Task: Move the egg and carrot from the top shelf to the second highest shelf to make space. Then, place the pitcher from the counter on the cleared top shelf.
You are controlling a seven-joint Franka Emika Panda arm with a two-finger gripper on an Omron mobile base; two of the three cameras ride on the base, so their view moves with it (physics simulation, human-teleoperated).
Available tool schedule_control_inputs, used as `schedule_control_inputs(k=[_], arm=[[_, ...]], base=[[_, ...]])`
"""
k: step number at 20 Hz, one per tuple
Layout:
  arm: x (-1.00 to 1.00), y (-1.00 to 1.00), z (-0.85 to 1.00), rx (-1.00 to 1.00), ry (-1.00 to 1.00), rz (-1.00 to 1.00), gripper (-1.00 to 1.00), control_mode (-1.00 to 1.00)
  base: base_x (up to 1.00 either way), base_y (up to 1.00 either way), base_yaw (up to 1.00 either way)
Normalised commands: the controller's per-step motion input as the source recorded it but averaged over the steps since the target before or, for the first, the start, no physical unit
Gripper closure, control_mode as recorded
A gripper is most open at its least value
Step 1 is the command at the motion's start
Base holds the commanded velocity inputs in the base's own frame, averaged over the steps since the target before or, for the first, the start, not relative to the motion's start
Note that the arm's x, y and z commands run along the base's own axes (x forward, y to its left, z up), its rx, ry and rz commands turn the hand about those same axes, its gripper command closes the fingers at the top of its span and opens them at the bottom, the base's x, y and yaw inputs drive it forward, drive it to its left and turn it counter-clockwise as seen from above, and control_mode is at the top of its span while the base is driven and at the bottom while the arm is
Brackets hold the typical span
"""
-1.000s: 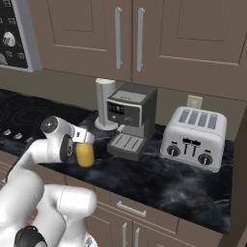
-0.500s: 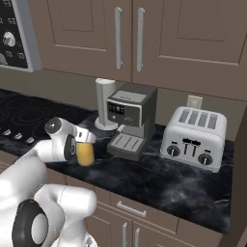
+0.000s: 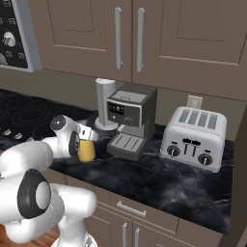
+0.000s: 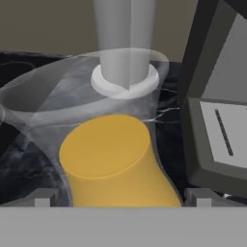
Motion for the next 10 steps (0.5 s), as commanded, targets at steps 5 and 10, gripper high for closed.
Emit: schedule_control_inputs(k=[5,10], arm=[[0.22,-0.02,-0.03,0.0,0.0,0.0,1.0,-1.0],[0.01,0.0,-0.01,0.0,0.0,0.0,1.0,-1.0]], base=[[0.0,0.0,0.0],[0.0,0.0,0.0]])
